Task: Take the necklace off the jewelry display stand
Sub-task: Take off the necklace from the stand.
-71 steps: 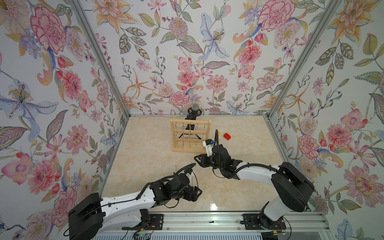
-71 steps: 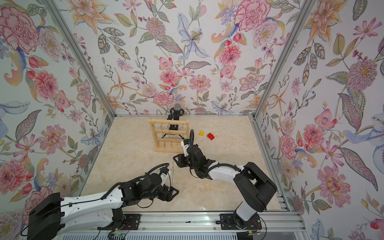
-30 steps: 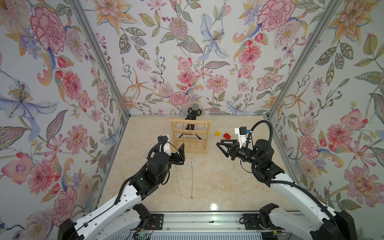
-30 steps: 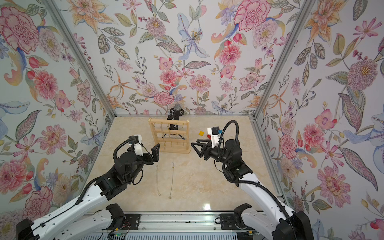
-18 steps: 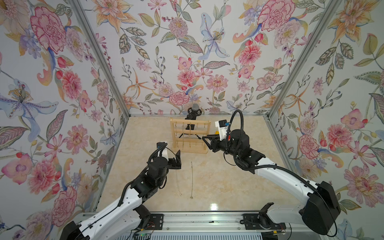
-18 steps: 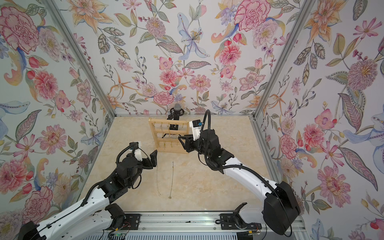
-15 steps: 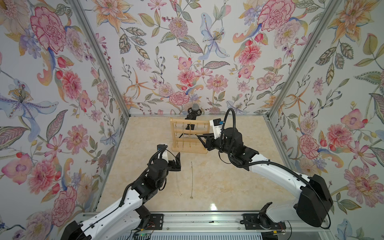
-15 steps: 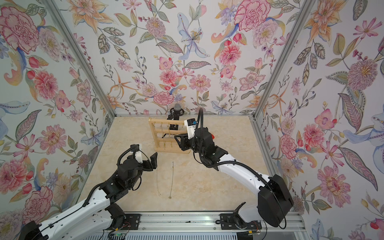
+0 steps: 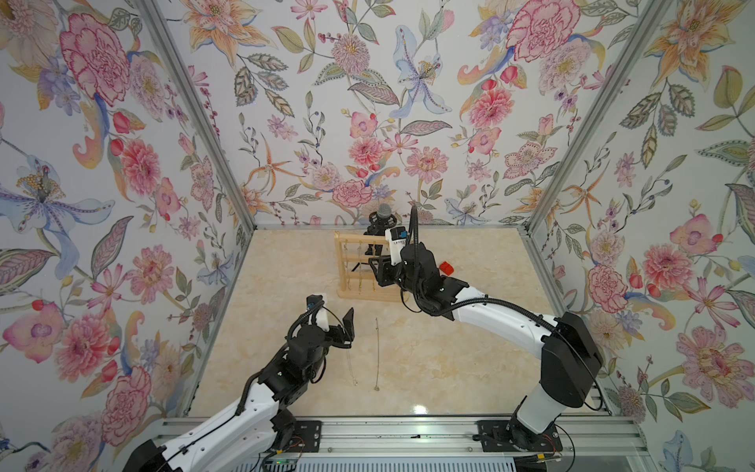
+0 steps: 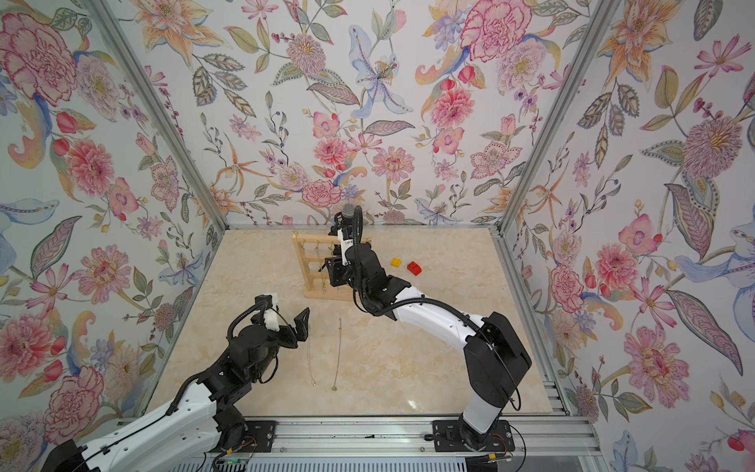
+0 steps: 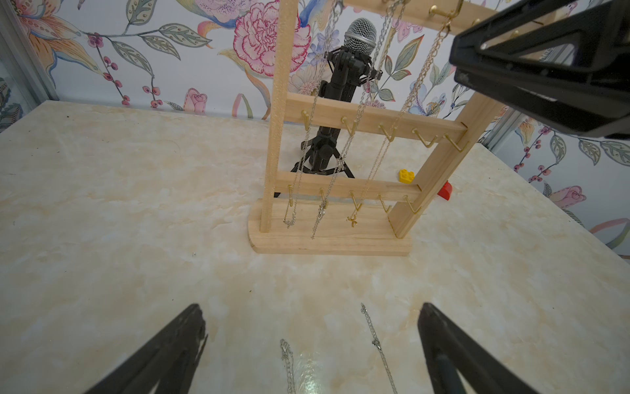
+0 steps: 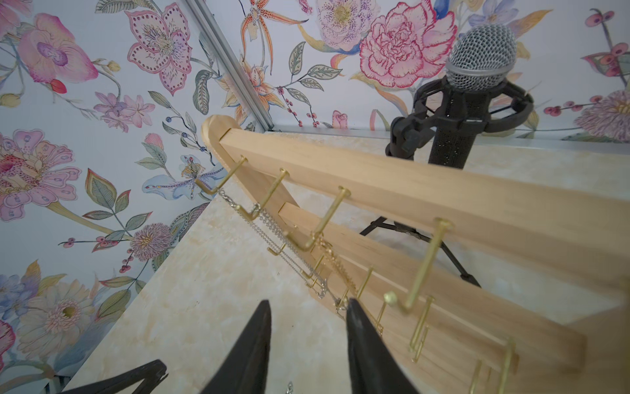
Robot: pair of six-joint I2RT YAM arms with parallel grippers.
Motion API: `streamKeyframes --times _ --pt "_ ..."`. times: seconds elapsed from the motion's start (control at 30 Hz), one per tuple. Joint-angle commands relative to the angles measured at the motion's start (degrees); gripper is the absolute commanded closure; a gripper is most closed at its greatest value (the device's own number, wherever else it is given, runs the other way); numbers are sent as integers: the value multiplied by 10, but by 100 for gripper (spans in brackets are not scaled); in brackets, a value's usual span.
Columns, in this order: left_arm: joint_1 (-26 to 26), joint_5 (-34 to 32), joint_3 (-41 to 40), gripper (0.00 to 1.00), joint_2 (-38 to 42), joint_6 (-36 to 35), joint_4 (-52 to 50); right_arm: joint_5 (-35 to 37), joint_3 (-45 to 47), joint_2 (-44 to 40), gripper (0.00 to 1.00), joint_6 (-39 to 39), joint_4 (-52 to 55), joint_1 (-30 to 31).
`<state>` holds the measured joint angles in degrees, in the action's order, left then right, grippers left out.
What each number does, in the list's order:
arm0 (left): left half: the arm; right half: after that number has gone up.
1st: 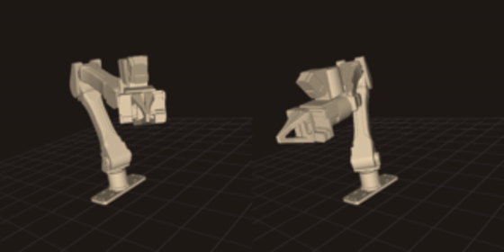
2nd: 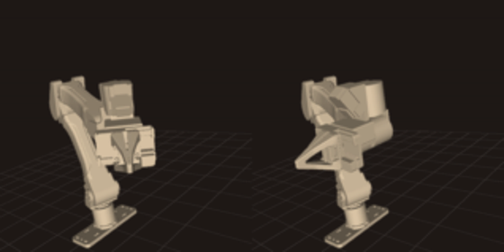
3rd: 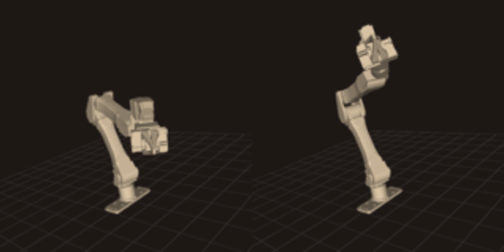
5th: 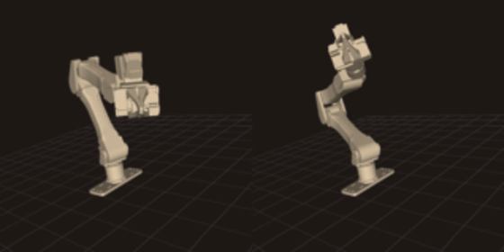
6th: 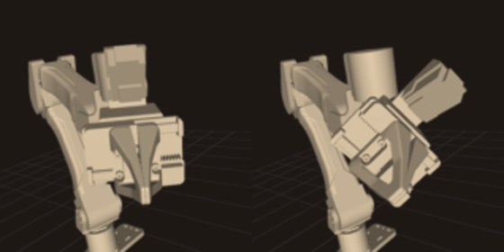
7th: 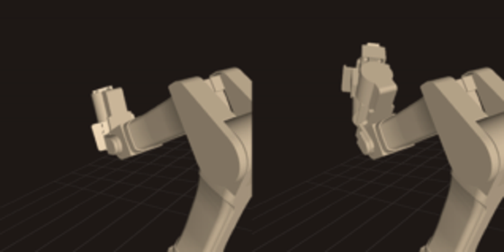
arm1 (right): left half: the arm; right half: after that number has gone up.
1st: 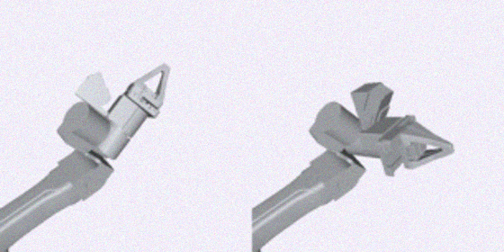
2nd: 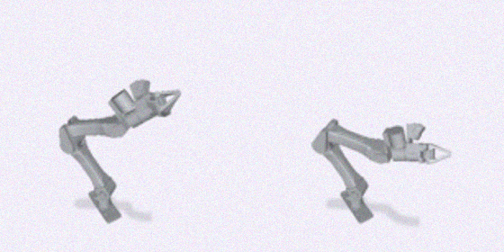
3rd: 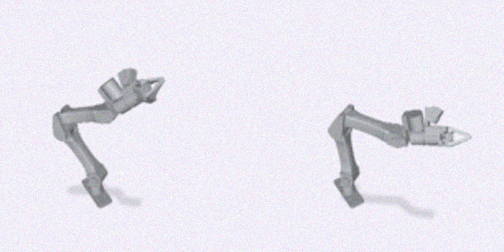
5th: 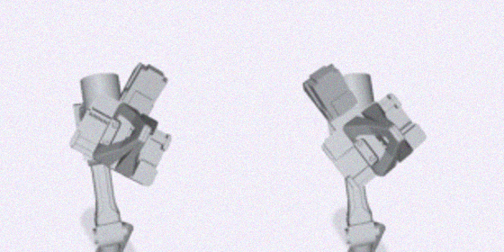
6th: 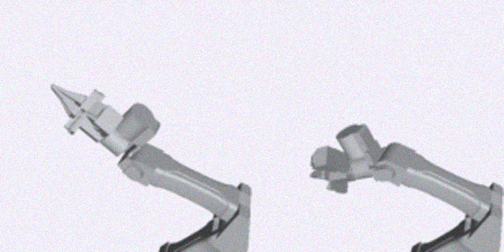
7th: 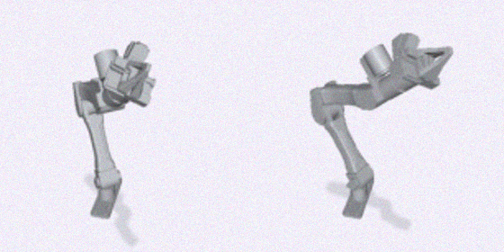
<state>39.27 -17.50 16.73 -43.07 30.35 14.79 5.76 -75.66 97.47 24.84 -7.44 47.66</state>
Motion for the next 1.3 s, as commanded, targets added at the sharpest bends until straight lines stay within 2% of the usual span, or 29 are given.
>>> streamKeyframes --times 0.0,0.8,1.27 --pt "-6 1 -13 1 14 -12 23 45 -28 21 63 0 11 4" --pt "-4 8 -24 1 16 -14 37 81 -83 72 72 -17 22 13" --pt "-5 9 -27 1 19 -14 38 77 -85 74 85 -19 21 9"
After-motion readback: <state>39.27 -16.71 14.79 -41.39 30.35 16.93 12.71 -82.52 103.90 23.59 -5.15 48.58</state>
